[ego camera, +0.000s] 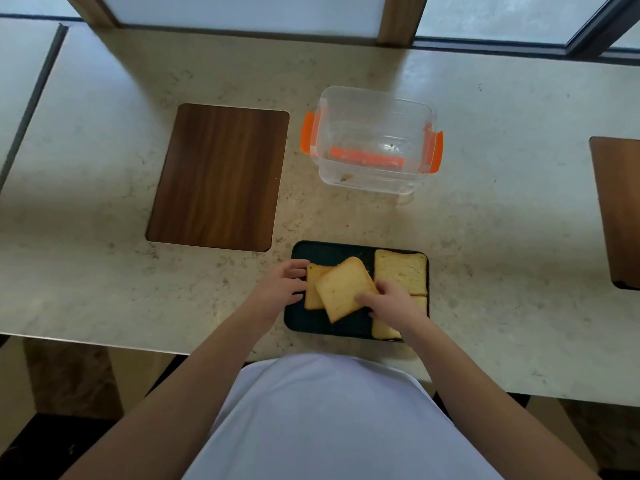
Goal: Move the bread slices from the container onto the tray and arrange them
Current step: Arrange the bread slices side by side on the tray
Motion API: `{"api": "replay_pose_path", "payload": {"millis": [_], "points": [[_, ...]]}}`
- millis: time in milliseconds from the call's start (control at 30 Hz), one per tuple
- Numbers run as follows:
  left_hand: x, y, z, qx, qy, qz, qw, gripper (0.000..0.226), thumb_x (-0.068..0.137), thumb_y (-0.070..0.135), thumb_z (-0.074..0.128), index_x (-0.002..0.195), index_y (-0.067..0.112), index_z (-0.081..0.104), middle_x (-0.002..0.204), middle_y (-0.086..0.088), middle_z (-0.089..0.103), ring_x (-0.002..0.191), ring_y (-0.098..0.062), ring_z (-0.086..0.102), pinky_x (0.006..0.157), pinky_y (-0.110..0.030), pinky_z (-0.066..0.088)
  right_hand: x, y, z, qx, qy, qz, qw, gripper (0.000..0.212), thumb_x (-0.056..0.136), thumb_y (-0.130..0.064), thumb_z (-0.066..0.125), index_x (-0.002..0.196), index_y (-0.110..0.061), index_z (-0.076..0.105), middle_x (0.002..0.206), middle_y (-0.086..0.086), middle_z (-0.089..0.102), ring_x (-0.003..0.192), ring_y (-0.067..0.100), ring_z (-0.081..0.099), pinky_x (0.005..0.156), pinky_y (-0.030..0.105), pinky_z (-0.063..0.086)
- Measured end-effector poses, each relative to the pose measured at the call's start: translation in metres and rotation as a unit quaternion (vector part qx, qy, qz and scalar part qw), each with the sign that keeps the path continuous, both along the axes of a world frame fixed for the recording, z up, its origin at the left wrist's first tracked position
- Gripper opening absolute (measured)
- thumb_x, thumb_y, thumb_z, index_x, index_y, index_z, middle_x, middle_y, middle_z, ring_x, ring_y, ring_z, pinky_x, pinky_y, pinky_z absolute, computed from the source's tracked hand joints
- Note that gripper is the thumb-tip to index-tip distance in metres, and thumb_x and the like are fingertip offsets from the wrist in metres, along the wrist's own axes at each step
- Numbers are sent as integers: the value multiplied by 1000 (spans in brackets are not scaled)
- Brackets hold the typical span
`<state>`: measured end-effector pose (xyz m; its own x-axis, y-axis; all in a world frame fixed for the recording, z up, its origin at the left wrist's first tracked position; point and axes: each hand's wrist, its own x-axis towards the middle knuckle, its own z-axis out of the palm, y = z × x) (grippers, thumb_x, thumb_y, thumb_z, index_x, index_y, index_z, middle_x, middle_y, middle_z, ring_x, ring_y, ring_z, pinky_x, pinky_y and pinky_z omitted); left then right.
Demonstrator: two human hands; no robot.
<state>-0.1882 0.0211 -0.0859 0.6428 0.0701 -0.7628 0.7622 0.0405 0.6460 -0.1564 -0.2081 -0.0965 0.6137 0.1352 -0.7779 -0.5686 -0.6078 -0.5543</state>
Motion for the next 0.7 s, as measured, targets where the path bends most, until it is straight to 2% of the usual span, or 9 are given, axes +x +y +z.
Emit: {"api": "replay_pose_path", "payload": {"millis": [67, 233, 333, 433, 567, 700], "points": [[-7, 5, -3, 26, 8, -13, 1000, 41, 92, 3, 57, 130, 19, 56, 128, -7, 56, 112, -18, 58, 93, -33, 51, -5, 0, 1, -5, -1, 7, 1000, 24, 86, -35, 69, 100, -17, 63, 97, 9, 70, 90, 25, 69, 86, 47, 58], [-20, 1, -10, 51, 49, -19, 997, 39, 94, 11, 59, 133, 10, 52, 119, -10, 61, 105, -22, 63, 81, -28, 55, -9, 3, 7, 11, -2, 6, 1000, 22, 90, -31, 69, 104, -16, 62, 101, 11, 71, 95, 26, 70, 88, 47, 59], [-22, -5, -11, 50, 54, -7, 997, 28, 95, 9, 56, 123, 8, 56, 109, -15, 65, 98, -26, 66, 80, -32, 58, -9, -1, 14, 58, 9, -20, 998, 21, 92, -27, 69, 108, -15, 63, 101, 7, 73, 91, 16, 72, 82, 35, 62], [-16, -9, -12, 77, 54, -19, 995, 20, 96, 11, 54, 115, 10, 60, 106, -15, 66, 93, -24, 66, 78, -32, 59, -7, -18, 19, 82, 1, -57, 995, 20, 94, -26, 67, 111, -17, 64, 104, 3, 74, 89, 10, 73, 73, 24, 58], [-9, -11, -18, 112, 58, -42, 991, 13, 96, 14, 54, 108, 17, 60, 104, -10, 64, 91, -22, 66, 73, -30, 59, -8, -51, 20, 89, -12, -132, 987, 18, 95, -23, 66, 112, -17, 66, 106, 5, 75, 91, 13, 74, 82, 34, 59], [-5, -12, -21, 129, 54, -67, 988, 13, 97, 15, 54, 108, 19, 59, 104, -6, 62, 91, -20, 65, 69, -27, 56, -13, -70, 15, 39, -10, -125, 991, 17, 95, -27, 66, 108, -16, 66, 107, 8, 75, 88, 14, 73, 72, 30, 56]]}}
